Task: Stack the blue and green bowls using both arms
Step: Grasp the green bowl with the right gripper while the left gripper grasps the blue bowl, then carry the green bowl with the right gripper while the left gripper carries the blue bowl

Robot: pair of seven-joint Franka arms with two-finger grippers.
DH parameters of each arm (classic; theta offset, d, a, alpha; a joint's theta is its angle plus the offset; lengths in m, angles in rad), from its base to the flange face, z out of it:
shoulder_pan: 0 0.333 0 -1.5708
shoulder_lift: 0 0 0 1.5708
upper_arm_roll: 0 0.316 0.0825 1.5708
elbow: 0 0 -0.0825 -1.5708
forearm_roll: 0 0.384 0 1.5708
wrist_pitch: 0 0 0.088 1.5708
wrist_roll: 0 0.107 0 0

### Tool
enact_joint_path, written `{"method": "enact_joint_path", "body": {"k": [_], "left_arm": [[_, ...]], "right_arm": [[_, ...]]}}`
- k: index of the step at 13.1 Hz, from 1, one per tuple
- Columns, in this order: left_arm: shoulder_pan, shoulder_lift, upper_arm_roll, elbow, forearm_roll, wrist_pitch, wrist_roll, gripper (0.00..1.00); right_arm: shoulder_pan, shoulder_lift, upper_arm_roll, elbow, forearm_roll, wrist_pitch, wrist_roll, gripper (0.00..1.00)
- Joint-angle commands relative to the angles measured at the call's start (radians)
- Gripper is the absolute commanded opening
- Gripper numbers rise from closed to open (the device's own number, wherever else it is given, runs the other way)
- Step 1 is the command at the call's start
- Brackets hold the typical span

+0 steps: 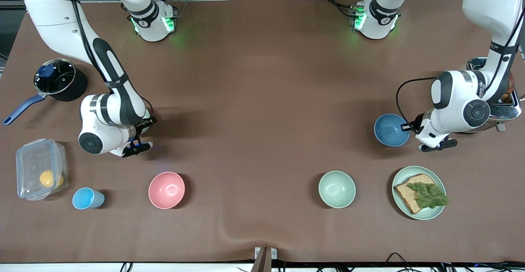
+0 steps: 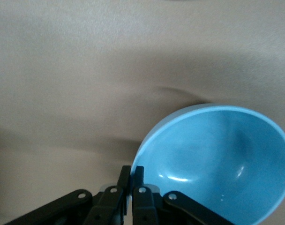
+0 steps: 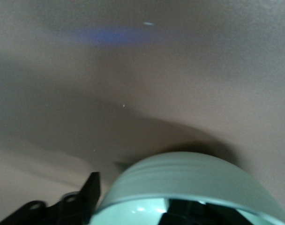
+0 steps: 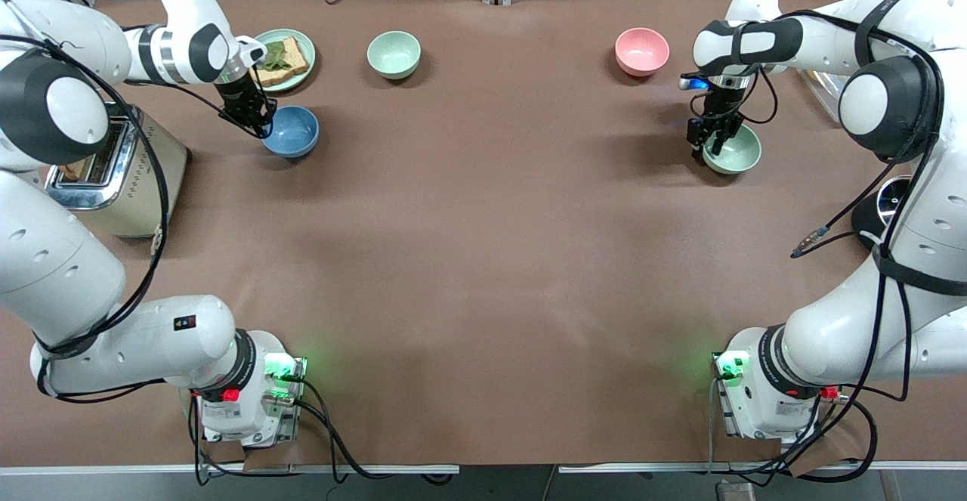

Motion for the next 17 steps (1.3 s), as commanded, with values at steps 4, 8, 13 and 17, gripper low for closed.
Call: {"method": "enact_joint_path", "body": {"k": [4,8,13,17], "left_arm": [[0.0,-0.041,-0.08,0.101,0.005,-0.083,-0.04,0.0],[0.0,-0.043,-0.11,0.181,0.002,-0.167,-0.048,0.0],[-0.005,-0.036,-0.189,0.264,-0.02,-0.227,-0.126,0.0],[-0.023,-0.026,-0.243,0.294,-0.047,-0.227,-0.239,0.0]], "right_arm": [[-0.002,-0.042,0.038,0.009,0.032,-0.059,-0.049,0.0],[0.047,-0.11,0.117,0.058,0.067,-0.096,-0.037,0.0],[0.207,-0.081,0.278,0.29,0.064,-0.091,0.013,0.01],[0.386,-0.012,0.278,0.336,0.066,0.181,0.037,0.01]]}}
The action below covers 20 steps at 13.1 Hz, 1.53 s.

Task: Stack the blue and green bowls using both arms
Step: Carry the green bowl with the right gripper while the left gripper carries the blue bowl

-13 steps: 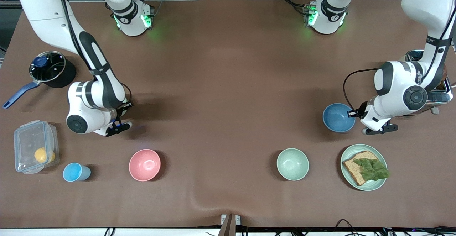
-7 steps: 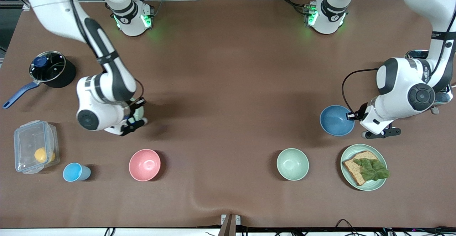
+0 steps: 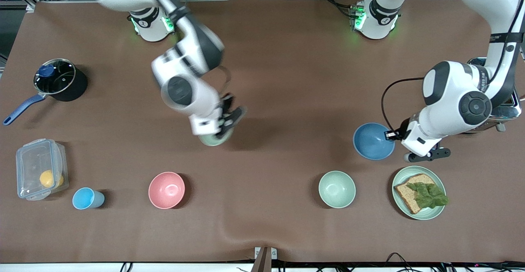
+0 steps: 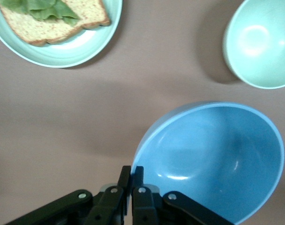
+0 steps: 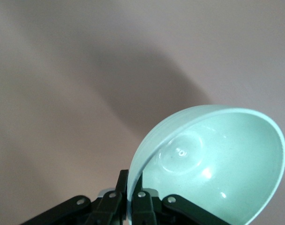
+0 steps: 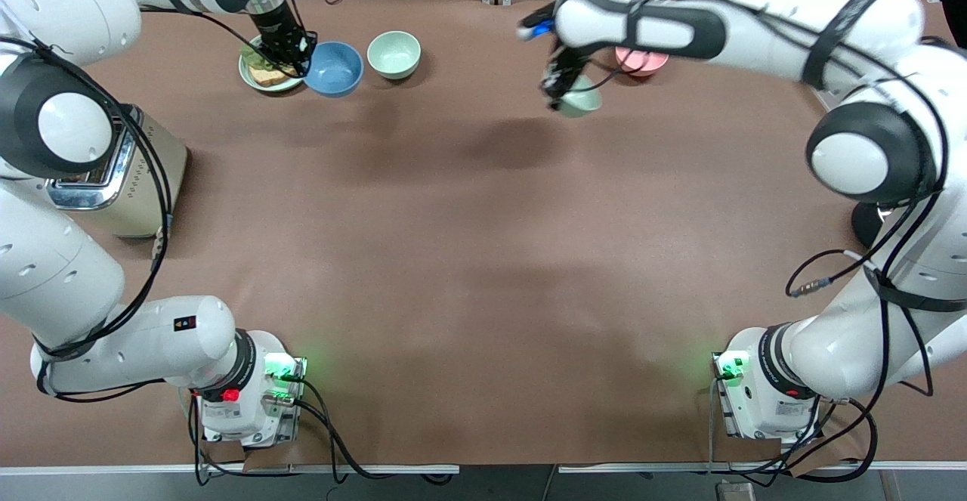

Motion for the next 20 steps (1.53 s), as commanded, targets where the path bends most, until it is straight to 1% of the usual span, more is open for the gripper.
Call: {"method": "enact_joint_path", "body": {"k": [1,2,3,4,5,7,8,9,10,11,12,13,15,17,18,20], "left_arm": [[-0.029,0.01,-0.017,0.033,-0.02,-0.025,-0.084,0.0],[-0.045,0.011,-0.017,0.041,-0.02,-0.025,-0.113,0.0],[-0.06,0.019,-0.018,0.049,-0.024,-0.025,-0.143,0.0],[-0.077,0.023,-0.018,0.052,-0.04,-0.025,-0.179,0.0],[-0.086,0.025,-0.018,0.056,-0.046,-0.025,-0.2,0.0],[-0.123,0.039,-0.017,0.064,-0.055,-0.025,-0.254,0.0],[-0.134,0.043,-0.018,0.072,-0.057,-0.024,-0.275,0.0],[-0.141,0.052,-0.017,0.085,-0.057,-0.025,-0.295,0.0],[-0.152,0.054,-0.017,0.089,-0.057,-0.024,-0.309,0.0],[-0.154,0.062,-0.018,0.095,-0.057,-0.024,-0.322,0.0],[-0.167,0.065,-0.017,0.099,-0.055,-0.024,-0.34,0.0],[-0.174,0.066,-0.017,0.102,-0.057,-0.024,-0.346,0.0],[-0.174,0.068,-0.017,0.102,-0.055,-0.024,-0.355,0.0],[-0.174,0.068,-0.018,0.102,-0.055,-0.024,-0.355,0.0],[-0.175,0.068,-0.018,0.102,-0.055,-0.024,-0.357,0.0],[-0.175,0.069,-0.018,0.102,-0.064,-0.022,-0.358,0.0]], "right_arm": [[0.036,0.1,-0.002,0.08,-0.001,0.129,-0.054,0.01],[0.082,0.132,-0.004,0.114,-0.002,0.173,-0.128,0.01],[0.11,0.16,-0.005,0.135,-0.007,0.206,-0.163,0.02],[0.145,0.181,-0.008,0.142,-0.027,0.268,-0.182,0.02],[0.169,0.212,-0.011,0.145,-0.063,0.337,-0.206,0.04],[0.205,0.296,-0.011,0.168,-0.16,0.457,-0.225,0.04],[0.226,0.341,-0.011,0.194,-0.183,0.499,-0.219,0.05],[0.254,0.365,-0.011,0.214,-0.186,0.52,-0.21,0.09],[0.281,0.372,-0.025,0.217,-0.186,0.523,-0.176,0.12],[0.323,0.372,-0.055,0.217,-0.185,0.525,-0.117,0.38],[0.35,0.372,-0.08,0.217,-0.18,0.527,-0.039,0.88],[0.352,0.37,-0.082,0.217,-0.18,0.537,0.03,1.0],[0.348,0.358,-0.079,0.217,-0.173,0.54,0.115,1.0],[0.335,0.333,-0.076,0.215,-0.168,0.524,0.134,1.0],[0.329,0.306,-0.074,0.212,-0.168,0.495,0.134,1.0],[0.325,0.255,-0.074,0.215,-0.168,0.38,0.135,1.0]]}}
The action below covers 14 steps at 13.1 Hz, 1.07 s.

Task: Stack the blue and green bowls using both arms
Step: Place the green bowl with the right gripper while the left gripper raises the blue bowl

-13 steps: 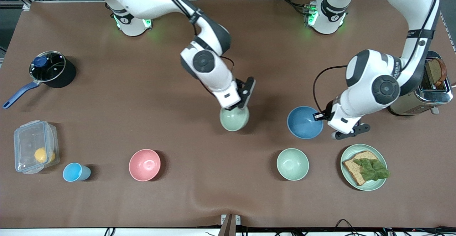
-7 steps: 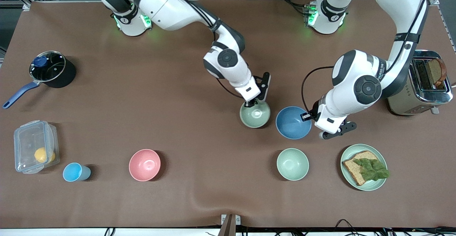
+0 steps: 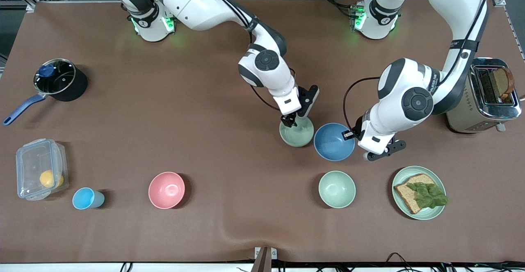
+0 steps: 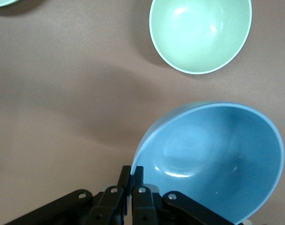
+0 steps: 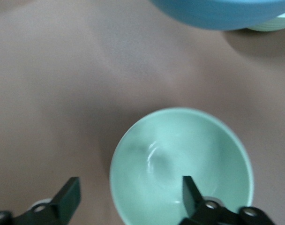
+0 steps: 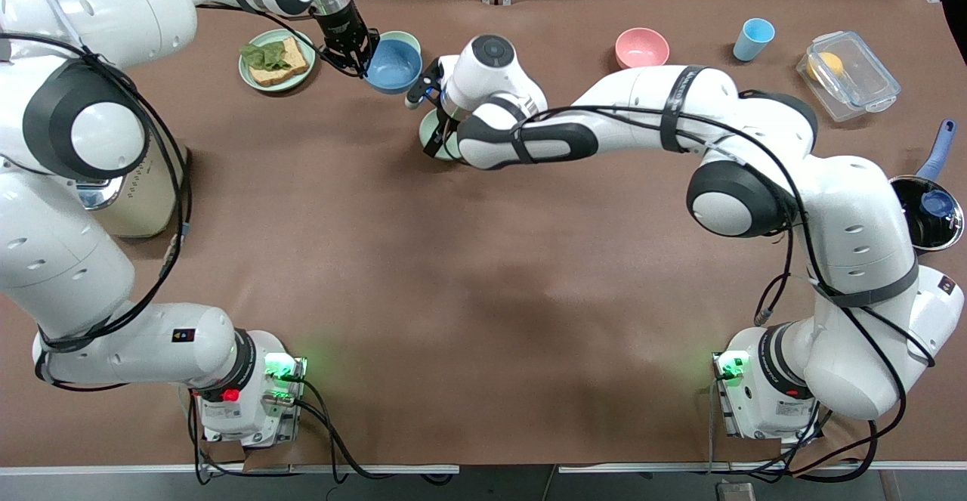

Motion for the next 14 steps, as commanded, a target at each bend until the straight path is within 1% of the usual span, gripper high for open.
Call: {"method": "enact_joint_path", "body": {"k": [1,2,3,5,6,7,8,10,11,14], "left_arm": [[-0.015,0.013,0.003,0.03,-0.039,-0.022,-0.019,0.0],[-0.019,0.014,0.003,0.03,-0.048,-0.022,-0.02,0.0],[-0.025,0.017,0.003,0.037,-0.064,-0.022,-0.02,0.0],[-0.029,0.033,0.001,0.054,-0.071,-0.022,-0.025,0.0],[-0.035,0.039,0.003,0.054,-0.073,-0.022,-0.026,0.0],[-0.046,0.039,0.003,0.054,-0.077,-0.022,-0.029,0.0],[-0.052,0.04,0.003,0.054,-0.077,-0.019,-0.046,0.0],[-0.068,0.05,0.003,0.056,-0.073,-0.011,-0.074,0.0],[-0.072,0.05,0.003,0.054,-0.073,-0.011,-0.075,0.0],[-0.074,0.059,0.003,0.054,-0.073,-0.008,-0.082,0.0]], "right_arm": [[-0.02,-0.107,-0.001,-0.024,-0.013,-0.129,0.028,1.0],[-0.044,-0.124,-0.002,-0.027,-0.019,-0.167,0.011,1.0],[-0.07,-0.138,-0.001,-0.035,-0.022,-0.195,-0.056,1.0],[-0.134,-0.138,0.001,-0.061,-0.02,-0.194,-0.319,1.0],[-0.159,-0.137,0.002,-0.084,-0.016,-0.185,-0.39,1.0],[-0.174,-0.135,0.004,-0.111,-0.014,-0.156,-0.427,1.0],[-0.175,-0.132,0.004,-0.165,-0.013,-0.084,-0.427,1.0],[-0.165,-0.111,0.005,-0.266,-0.011,0.164,-0.412,1.0],[-0.155,-0.095,0.005,-0.276,-0.011,0.227,-0.395,1.0],[-0.132,-0.091,0.004,-0.28,-0.011,0.234,-0.352,1.0]]}}
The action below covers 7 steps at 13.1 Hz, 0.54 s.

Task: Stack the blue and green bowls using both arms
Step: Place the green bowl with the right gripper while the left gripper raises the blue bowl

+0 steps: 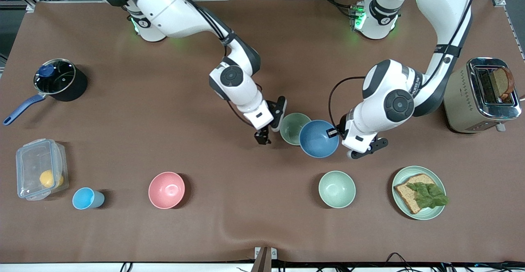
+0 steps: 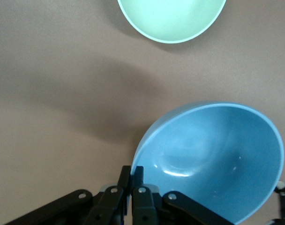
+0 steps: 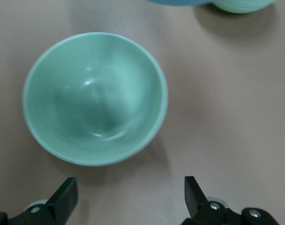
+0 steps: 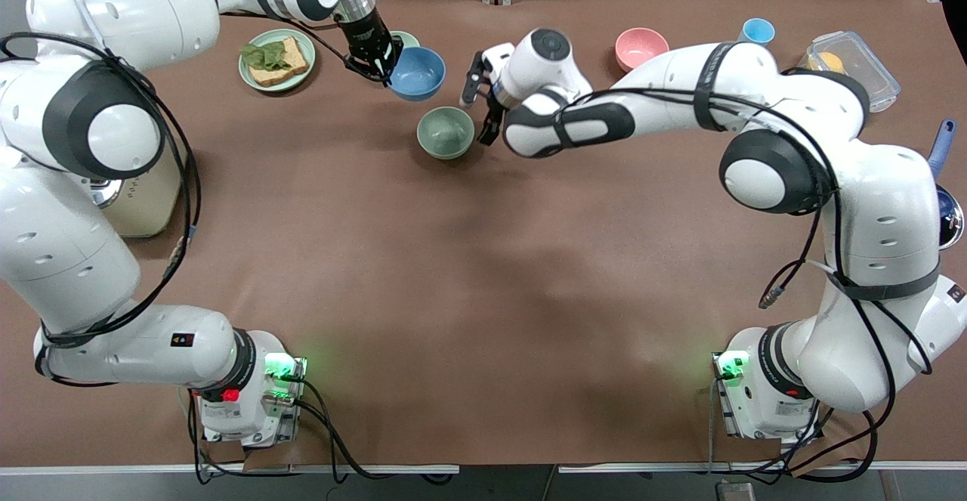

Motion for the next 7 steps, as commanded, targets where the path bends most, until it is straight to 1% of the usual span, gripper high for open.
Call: {"method": "enact_joint_path", "body": {"k": [1,7], "left_arm": [[-0.008,0.022,0.004,0.027,-0.015,-0.007,-0.019,0.0],[-0.041,0.053,0.005,0.025,-0.009,0.02,-0.059,0.0]], "right_arm": [[-0.003,-0.018,0.006,-0.017,-0.008,0.001,0.026,1.0],[-0.002,0.016,0.004,-0.02,-0.008,0.021,0.028,1.0]]}}
